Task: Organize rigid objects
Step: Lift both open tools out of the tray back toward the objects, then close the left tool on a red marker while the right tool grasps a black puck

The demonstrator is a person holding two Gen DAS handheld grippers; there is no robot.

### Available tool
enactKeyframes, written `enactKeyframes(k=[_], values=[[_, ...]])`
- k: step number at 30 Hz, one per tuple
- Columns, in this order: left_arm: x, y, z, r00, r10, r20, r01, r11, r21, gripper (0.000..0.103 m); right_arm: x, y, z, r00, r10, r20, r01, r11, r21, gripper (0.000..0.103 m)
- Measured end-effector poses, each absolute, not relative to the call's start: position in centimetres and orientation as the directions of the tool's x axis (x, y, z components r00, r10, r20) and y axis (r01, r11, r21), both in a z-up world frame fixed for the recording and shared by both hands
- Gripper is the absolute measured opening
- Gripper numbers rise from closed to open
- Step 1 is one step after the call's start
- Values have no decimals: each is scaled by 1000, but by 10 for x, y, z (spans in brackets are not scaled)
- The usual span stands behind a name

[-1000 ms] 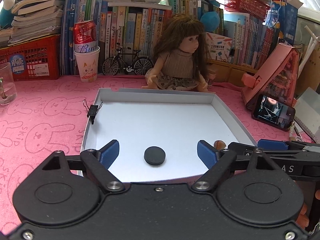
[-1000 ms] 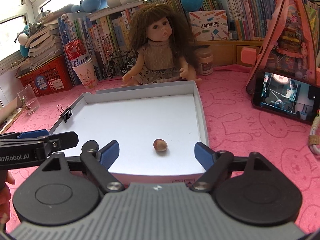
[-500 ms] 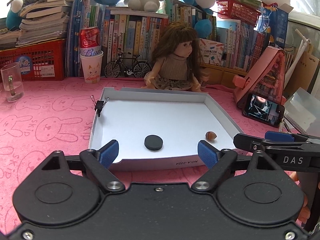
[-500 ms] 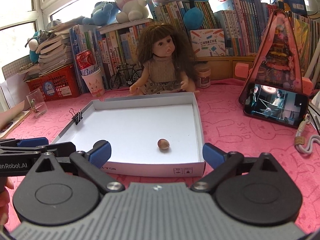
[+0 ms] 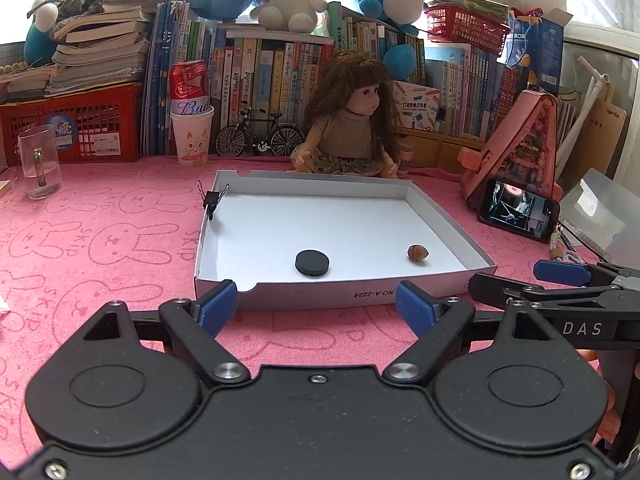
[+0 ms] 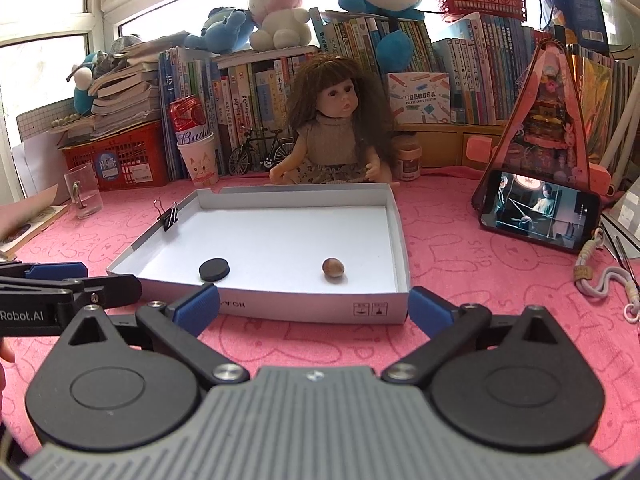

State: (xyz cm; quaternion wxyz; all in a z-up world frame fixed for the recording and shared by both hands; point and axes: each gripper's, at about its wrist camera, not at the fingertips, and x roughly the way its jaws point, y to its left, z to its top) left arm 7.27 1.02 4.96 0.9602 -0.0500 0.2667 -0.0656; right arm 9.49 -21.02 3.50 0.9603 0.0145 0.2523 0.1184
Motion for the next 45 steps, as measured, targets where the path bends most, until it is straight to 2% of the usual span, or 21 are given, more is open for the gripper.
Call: enactKeyframes(k=[8,22,28,34,39,41,45], values=[[50,0,44,873,-165,-458,150,986,-69,87,82,-208,23,845,217,-488,-212,975,67,103],[26,3,30,858,-183,-479,164,983,-82,85,55,-210,9,857,177,-484,-191,981,21,103],[12,5,24,853,-198,-483,174,980,-94,74,43,-211,3,862,165,-479,-185,983,6,103],[2,6,22,851,-205,-483,183,979,-94,58,30,-210,0,872,162,-462,-196,980,-25,103],[-7,11,19,839,-220,-498,182,975,-125,37,16,-217,0,886,198,-419,-212,977,13,102],[-8,13,17,820,-247,-516,196,969,-152,30,10,-218,0,893,199,-404,-214,977,6,94],[-13,11,17,812,-261,-522,216,965,-146,29,3,-216,-2,893,211,-397,-235,972,-13,84]])
